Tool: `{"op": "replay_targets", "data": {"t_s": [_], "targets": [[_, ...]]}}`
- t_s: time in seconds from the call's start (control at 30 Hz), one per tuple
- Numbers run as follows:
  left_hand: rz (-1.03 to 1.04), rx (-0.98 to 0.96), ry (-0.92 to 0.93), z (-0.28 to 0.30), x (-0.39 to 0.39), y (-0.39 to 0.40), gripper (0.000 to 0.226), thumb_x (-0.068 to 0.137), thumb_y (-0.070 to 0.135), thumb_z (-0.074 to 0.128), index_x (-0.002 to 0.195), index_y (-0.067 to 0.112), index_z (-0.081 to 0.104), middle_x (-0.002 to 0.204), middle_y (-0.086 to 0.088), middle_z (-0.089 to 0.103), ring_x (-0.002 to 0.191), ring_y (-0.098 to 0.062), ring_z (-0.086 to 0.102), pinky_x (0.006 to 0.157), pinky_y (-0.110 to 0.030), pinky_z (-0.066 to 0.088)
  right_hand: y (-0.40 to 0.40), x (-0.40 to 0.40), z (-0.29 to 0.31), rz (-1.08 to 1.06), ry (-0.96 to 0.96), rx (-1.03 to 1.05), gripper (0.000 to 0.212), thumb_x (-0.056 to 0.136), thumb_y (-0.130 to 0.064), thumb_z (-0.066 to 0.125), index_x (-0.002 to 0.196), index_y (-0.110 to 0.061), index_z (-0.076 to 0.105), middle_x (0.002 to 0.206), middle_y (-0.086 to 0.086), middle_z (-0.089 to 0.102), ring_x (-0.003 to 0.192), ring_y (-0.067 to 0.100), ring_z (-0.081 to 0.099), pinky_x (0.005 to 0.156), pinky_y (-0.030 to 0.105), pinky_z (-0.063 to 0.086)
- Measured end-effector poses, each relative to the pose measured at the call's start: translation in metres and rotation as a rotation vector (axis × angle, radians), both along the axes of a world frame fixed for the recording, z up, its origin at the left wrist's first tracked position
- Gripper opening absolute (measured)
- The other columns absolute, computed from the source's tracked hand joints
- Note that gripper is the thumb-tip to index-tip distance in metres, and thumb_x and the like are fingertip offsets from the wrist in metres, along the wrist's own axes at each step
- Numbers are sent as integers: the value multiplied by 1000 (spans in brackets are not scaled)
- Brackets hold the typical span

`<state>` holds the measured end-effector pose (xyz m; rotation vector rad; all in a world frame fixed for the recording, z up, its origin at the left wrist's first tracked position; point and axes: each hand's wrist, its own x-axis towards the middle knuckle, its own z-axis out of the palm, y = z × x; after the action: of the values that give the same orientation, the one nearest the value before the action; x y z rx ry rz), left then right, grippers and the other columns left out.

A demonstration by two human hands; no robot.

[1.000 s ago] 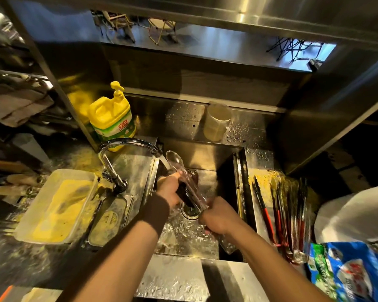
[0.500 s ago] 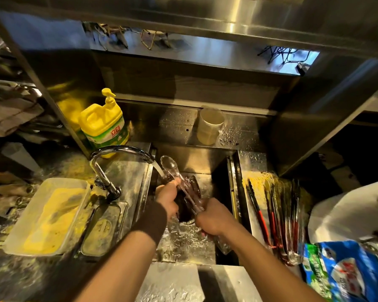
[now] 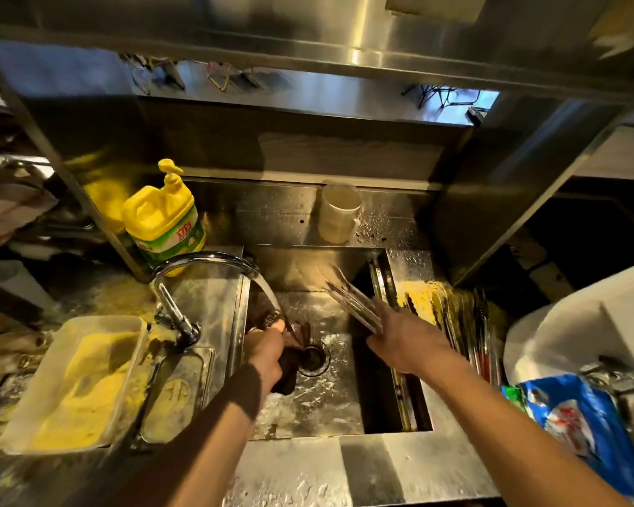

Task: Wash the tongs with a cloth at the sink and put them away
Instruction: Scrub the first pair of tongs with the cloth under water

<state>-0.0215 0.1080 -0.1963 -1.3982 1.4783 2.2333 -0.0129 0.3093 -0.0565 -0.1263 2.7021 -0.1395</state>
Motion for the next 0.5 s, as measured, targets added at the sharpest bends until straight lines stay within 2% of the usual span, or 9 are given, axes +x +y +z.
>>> {"op": "replay_targets", "data": {"t_s": [0.07, 0.13, 0.17, 0.23, 0.27, 0.3, 0.33, 0.4, 0.5], "targets": [[-75, -4, 27, 1, 9, 3, 34, 94, 14, 63, 122, -3, 56, 113, -26, 68, 103, -38, 68, 88, -47, 56, -8, 3, -7, 41, 156, 155, 83, 94, -34, 57, 156, -30, 2, 141, 12, 46, 117, 29, 56, 88, 41, 53], [-156, -9, 70, 4, 15, 5, 27, 93, 19, 65, 117, 9, 56, 103, -16, 69, 94, -32, 68, 84, -42, 57, -12, 11, -14, 50, 211, 197, 86, 94, -30, 57, 156, -27, -2, 143, 11, 43, 117, 28, 55, 87, 39, 54], [-179, -14, 91, 6, 17, 6, 22, 93, 21, 66, 110, 13, 58, 97, -12, 69, 88, -28, 68, 82, -41, 58, -13, 13, -16, 42, 203, 179, 87, 94, -30, 58, 157, -25, -2, 146, 11, 41, 120, 28, 53, 91, 40, 53], [-239, -30, 130, 18, 20, 8, 12, 91, 25, 68, 98, 18, 61, 90, -7, 71, 81, -24, 68, 68, -34, 59, -9, 19, -17, -44, 153, 77, 87, 93, -36, 60, 157, -19, 5, 153, 13, 37, 131, 30, 48, 103, 41, 46], [-270, -37, 155, 25, 22, 9, 9, 91, 25, 68, 97, 21, 63, 90, -7, 72, 80, -23, 69, 61, -30, 57, -6, 21, -16, -103, 124, -15, 84, 92, -39, 60, 156, -15, 12, 153, 14, 38, 133, 30, 47, 107, 41, 44], [-299, -40, 186, 31, 24, 13, 10, 91, 24, 67, 101, 22, 64, 92, -7, 73, 82, -24, 70, 61, -29, 56, -2, 24, -13, -167, 100, -132, 78, 91, -39, 61, 154, -13, 23, 149, 15, 45, 130, 30, 51, 107, 41, 44], [-327, -44, 218, 39, 25, 17, 13, 92, 23, 67, 105, 22, 65, 96, -9, 73, 87, -26, 70, 67, -33, 58, 2, 28, -10, -226, 82, -260, 69, 90, -38, 61, 149, -13, 34, 137, 14, 56, 120, 28, 58, 102, 41, 48], [-378, -50, 278, 54, 28, 30, 20, 93, 19, 65, 113, 19, 65, 102, -13, 73, 92, -30, 71, 80, -41, 61, 13, 37, -4, -332, 59, -476, 52, 87, -33, 61, 135, -16, 49, 106, 5, 69, 93, 22, 67, 80, 37, 56], [-459, -76, 346, 77, 33, 66, 22, 94, 14, 64, 116, 13, 64, 93, -9, 72, 74, -19, 73, 58, -26, 59, 45, 56, 12, -450, 104, -606, 46, 80, -33, 60, 125, -22, 56, 77, -9, 67, 64, 6, 64, 54, 21, 46]]}}
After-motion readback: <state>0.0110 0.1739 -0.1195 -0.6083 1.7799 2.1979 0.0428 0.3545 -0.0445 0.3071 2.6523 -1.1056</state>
